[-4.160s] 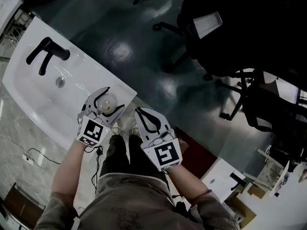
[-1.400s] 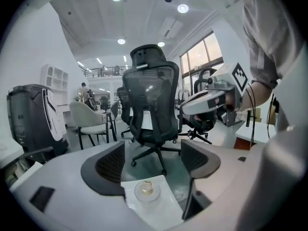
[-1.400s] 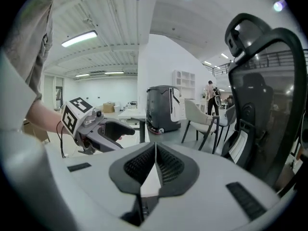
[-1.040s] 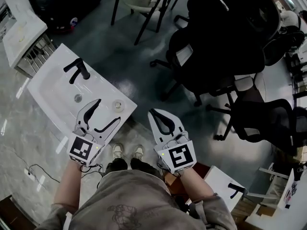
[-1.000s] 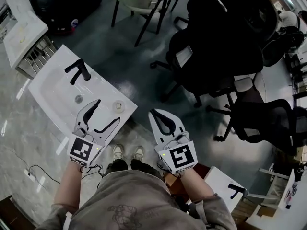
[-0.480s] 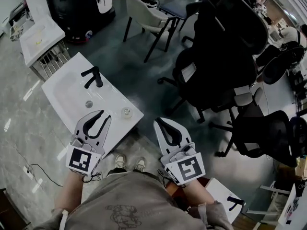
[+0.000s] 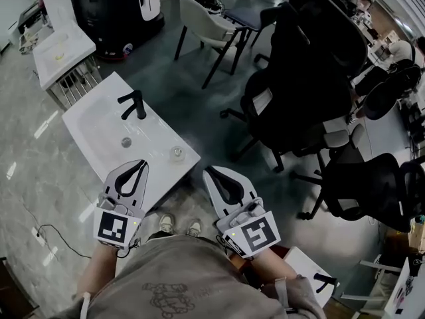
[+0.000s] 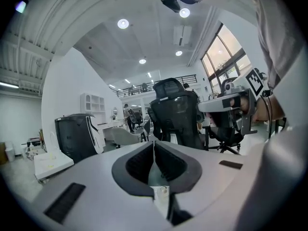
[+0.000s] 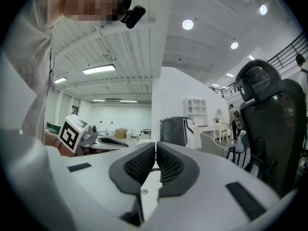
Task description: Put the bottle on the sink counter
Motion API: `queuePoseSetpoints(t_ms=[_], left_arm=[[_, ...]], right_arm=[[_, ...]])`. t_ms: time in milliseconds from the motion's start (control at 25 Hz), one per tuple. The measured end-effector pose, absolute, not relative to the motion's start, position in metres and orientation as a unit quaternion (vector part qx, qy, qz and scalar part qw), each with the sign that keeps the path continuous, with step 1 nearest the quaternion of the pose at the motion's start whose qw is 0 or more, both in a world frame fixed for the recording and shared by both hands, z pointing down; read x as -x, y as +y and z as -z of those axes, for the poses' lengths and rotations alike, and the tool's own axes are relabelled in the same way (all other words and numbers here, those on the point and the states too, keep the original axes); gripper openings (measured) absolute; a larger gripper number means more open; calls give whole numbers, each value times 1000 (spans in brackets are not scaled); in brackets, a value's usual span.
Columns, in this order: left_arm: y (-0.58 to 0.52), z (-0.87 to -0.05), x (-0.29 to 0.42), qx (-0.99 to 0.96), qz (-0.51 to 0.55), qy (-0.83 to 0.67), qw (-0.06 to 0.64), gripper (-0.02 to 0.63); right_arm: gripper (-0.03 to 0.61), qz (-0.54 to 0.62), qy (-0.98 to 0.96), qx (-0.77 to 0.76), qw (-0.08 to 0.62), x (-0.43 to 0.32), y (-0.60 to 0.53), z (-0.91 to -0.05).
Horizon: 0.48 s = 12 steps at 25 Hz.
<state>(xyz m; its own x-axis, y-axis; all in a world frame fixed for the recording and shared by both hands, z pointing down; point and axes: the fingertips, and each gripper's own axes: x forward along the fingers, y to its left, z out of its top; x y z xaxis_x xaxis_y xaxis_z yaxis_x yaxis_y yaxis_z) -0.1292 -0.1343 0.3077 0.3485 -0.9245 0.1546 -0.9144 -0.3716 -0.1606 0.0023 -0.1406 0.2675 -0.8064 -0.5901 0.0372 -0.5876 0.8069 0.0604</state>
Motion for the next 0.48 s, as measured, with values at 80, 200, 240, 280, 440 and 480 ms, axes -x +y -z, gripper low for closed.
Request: queuePoseSetpoints(t_ms=[80,200,240,280,440,480], left_arm=[[-133,-312,130,820,109,562,19,25],[-132,-312,132,820,106,562,20,25],[-131,-312,132,820,106,562,22,25],[-130,-312,133,820,108,562,23,25],[-126,-318,138,817,119,564,10,23],[-125,-318,138,817,119,564,8,21]], right_arm=[[32,28,-951,-306,33,0,-135,-268],[32,31,-950,-307,39,-2,-132,-268],[31,30,-950,-308,41,-3,-131,-269],[32,27,-950,-309,42,-3,-131,-270],[32,13,-949,-313,37,-5,-128,-271],[32,12,-949,-314,36,-6,-127,-272]])
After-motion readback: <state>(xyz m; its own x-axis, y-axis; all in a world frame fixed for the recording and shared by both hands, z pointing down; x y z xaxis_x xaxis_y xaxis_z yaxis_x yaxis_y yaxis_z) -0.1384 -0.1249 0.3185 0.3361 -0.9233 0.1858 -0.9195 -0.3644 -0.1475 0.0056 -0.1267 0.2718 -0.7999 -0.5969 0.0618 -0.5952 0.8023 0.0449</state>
